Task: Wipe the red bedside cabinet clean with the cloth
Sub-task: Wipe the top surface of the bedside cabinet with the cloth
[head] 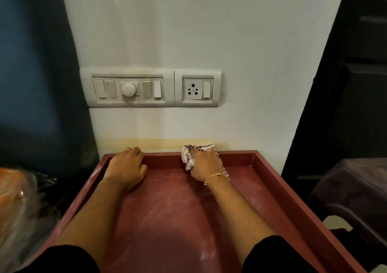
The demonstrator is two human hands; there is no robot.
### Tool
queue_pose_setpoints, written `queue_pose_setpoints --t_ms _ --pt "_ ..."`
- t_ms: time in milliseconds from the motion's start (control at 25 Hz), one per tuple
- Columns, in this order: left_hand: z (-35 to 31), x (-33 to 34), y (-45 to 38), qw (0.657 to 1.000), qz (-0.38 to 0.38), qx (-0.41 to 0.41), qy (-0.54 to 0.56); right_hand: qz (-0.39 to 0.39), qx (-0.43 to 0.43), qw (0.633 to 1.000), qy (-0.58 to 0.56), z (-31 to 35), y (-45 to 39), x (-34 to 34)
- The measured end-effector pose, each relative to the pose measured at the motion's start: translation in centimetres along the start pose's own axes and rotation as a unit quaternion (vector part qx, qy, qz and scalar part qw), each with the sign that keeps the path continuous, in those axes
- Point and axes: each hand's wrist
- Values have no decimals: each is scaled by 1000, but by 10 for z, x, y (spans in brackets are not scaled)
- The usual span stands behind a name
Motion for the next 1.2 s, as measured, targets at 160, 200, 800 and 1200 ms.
queue_pose_setpoints --t_ms 160,200,800,1200 --pt "-6 1 3 999 1 -31 12 -37 95 995 4 -8 0 4" --pt "-7 0 3 999 4 -36 11 -40 85 996 8 6 -5 9" --pt "-5 -4 5 999 29 -20 -9 40 -85 995 28 69 -16 6" --pt "2 -5 2 999 38 -9 9 50 -102 992 59 86 -23 11"
Point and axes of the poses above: each hand's wrist, its own y-axis away from the middle knuckle, its own x-axis out of the palm, z = x × y, and after that the axes turned 10 degrees about -x, right-handed
